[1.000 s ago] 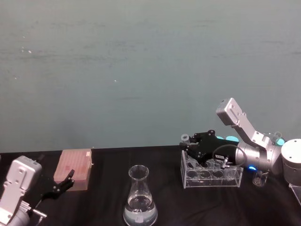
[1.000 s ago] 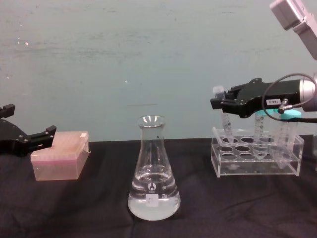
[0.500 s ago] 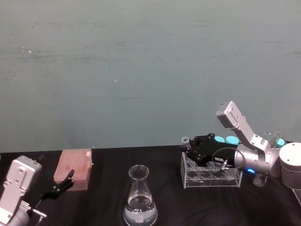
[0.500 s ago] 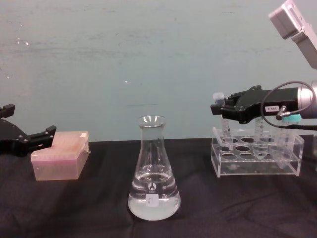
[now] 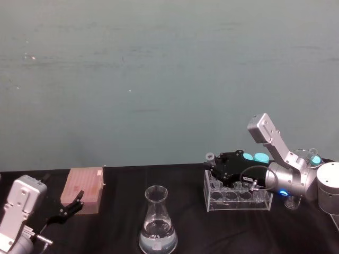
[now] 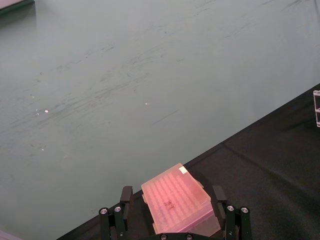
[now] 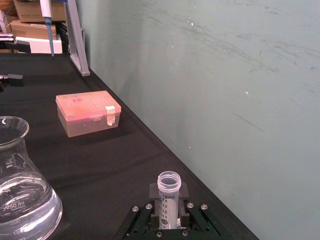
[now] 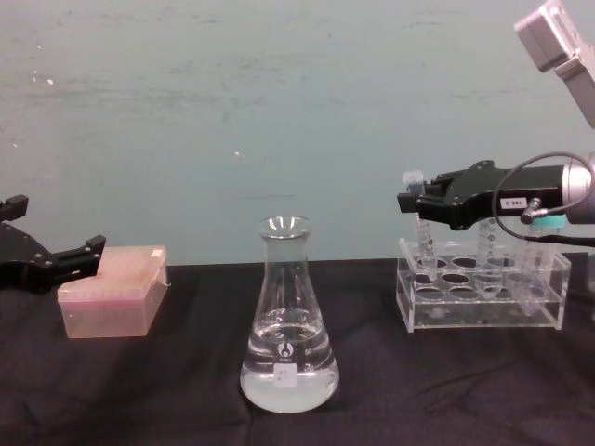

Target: Pour the liquid from the test tube into the beaker using one hand.

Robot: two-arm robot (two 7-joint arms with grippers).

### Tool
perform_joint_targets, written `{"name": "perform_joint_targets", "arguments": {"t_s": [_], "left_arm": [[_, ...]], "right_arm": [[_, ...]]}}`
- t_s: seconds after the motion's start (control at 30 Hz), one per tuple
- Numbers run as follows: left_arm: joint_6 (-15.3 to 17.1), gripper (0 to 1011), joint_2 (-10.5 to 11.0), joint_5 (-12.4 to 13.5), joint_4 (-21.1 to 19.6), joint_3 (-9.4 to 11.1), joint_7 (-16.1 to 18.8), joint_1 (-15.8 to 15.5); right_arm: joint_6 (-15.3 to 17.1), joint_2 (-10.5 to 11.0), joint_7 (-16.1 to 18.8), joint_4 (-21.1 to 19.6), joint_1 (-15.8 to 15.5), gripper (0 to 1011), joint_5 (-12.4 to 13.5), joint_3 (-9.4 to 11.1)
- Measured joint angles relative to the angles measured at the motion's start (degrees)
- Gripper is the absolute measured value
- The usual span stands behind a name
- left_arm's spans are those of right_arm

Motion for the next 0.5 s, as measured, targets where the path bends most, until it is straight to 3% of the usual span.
{"name": "perform_joint_targets", "arguments": {"t_s": [0.5], "left_arm": [[0.0, 1000, 0.0, 0.0, 0.0, 0.0, 0.0, 0.0]], "right_arm": [[0.1, 0.0, -0.1, 0.0, 0.0, 213, -0.1, -0.2]]}}
